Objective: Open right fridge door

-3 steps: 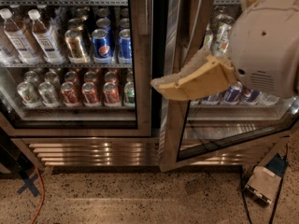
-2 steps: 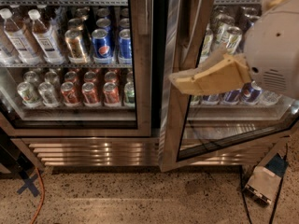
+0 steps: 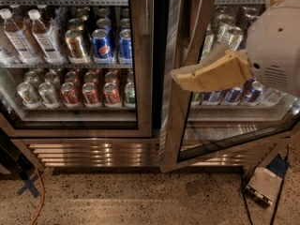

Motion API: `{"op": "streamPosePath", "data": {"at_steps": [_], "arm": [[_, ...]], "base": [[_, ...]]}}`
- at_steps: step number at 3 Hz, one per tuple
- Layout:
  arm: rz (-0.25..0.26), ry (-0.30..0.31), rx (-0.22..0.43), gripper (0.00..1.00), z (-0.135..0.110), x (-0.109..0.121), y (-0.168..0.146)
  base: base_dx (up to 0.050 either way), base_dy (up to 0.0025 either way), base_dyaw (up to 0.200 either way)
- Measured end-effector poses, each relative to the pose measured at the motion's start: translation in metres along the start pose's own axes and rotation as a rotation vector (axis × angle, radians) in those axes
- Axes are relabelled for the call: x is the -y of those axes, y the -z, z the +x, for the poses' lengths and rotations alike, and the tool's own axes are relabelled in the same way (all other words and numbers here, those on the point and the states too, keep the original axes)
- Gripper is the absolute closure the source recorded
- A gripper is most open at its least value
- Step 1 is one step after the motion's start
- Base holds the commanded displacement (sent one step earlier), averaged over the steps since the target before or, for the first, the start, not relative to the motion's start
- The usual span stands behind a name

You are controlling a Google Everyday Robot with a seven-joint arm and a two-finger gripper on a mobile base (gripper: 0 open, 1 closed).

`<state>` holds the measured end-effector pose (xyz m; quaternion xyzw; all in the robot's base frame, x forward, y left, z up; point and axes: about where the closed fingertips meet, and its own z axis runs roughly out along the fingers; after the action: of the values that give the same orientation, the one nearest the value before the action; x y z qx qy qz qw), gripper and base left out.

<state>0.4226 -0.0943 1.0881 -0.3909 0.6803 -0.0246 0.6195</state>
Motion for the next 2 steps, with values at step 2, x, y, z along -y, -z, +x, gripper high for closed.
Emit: {"op": "streamPosePath", "data": {"at_steps": [2], "arm": [[-0.023, -0.134, -0.069, 0.0, 0.041, -0.006, -0.026]], "base": [[0.0, 0.0, 0.0]]}}
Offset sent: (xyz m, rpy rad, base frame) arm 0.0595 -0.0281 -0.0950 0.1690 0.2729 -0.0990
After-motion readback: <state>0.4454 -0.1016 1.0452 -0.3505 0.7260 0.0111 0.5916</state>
